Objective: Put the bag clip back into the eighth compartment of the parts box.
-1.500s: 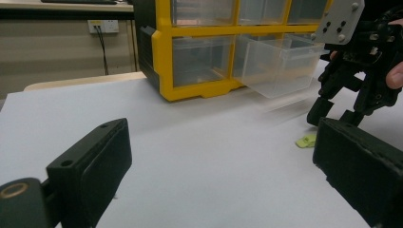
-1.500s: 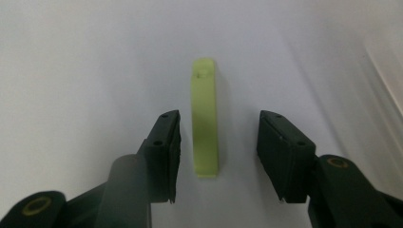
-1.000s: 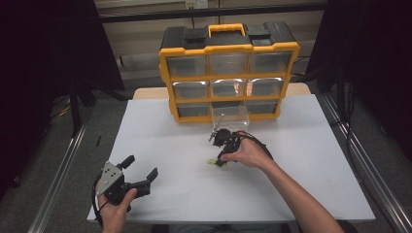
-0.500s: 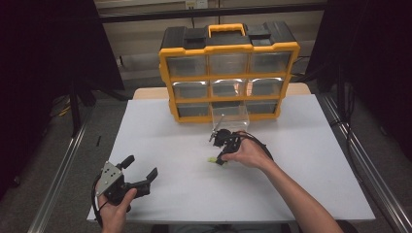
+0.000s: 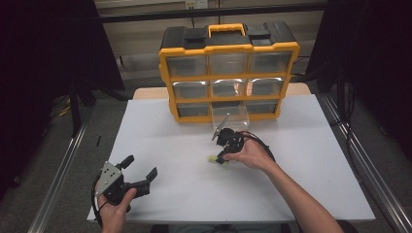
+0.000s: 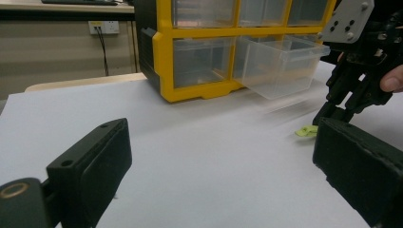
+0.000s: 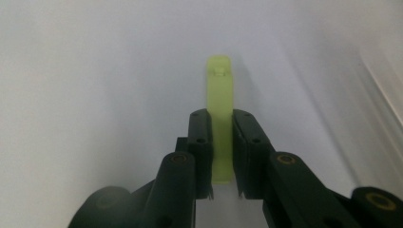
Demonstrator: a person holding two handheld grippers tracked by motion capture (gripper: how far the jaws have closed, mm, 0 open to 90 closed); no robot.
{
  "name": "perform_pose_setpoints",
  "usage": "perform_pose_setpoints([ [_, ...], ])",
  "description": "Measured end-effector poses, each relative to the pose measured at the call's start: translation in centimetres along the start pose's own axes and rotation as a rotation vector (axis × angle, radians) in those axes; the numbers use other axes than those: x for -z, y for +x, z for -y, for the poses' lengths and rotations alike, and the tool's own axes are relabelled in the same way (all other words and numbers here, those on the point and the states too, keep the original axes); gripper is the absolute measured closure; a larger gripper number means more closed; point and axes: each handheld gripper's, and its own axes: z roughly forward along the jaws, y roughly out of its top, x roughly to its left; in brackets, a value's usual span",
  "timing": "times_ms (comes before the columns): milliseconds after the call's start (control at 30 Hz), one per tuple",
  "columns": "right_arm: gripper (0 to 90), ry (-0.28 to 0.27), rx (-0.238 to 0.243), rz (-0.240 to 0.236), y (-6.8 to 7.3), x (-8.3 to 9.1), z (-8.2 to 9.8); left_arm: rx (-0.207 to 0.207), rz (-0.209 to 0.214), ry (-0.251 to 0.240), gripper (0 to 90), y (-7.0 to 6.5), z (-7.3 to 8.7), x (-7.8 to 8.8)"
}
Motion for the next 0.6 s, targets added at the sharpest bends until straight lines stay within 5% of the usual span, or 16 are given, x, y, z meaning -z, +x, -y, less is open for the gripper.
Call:
perform_pose_setpoints([
  [600, 78.8, -0.099, 0.03, -0.003, 0.3, 1.7, 0.8, 0.0, 0.005, -0.007, 5.8, 0.0, -0.1, 0.0],
])
